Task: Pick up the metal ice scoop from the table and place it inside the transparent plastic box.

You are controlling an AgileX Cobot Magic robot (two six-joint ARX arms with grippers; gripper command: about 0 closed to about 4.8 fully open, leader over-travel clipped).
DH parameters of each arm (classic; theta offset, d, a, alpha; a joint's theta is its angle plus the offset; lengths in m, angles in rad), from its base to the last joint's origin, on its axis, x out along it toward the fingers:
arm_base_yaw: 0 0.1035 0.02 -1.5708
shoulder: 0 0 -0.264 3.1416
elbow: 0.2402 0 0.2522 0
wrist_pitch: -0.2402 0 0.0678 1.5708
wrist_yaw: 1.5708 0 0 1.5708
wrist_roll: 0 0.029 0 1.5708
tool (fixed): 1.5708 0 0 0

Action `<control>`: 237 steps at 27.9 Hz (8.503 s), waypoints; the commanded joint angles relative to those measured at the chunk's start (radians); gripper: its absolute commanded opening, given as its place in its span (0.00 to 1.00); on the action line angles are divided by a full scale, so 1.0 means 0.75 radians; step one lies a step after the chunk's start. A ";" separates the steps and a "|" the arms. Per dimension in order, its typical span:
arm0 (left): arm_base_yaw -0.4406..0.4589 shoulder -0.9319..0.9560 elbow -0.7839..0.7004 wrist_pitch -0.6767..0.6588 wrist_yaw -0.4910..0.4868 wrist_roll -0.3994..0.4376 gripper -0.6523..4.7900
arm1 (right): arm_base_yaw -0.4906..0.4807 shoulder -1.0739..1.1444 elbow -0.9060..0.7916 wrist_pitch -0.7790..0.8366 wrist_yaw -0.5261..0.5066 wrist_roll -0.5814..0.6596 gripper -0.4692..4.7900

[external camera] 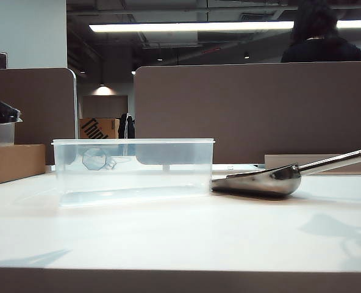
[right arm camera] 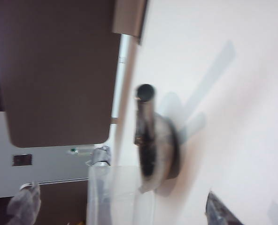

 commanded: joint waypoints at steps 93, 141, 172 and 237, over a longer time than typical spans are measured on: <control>0.473 -0.126 -0.001 0.016 0.032 0.001 0.16 | 0.343 1.669 1.972 -0.467 -0.737 -0.585 0.35; 0.474 -0.128 -0.001 0.016 0.032 0.001 0.16 | 0.401 1.477 1.974 -0.777 -0.197 -1.175 0.67; 0.701 -0.216 -0.001 0.015 0.034 0.001 0.16 | 0.415 0.978 1.971 -1.288 0.216 -1.678 0.09; 0.862 -0.216 -0.001 0.015 0.033 0.001 0.16 | 0.428 -0.418 0.583 -0.852 0.311 -1.938 0.09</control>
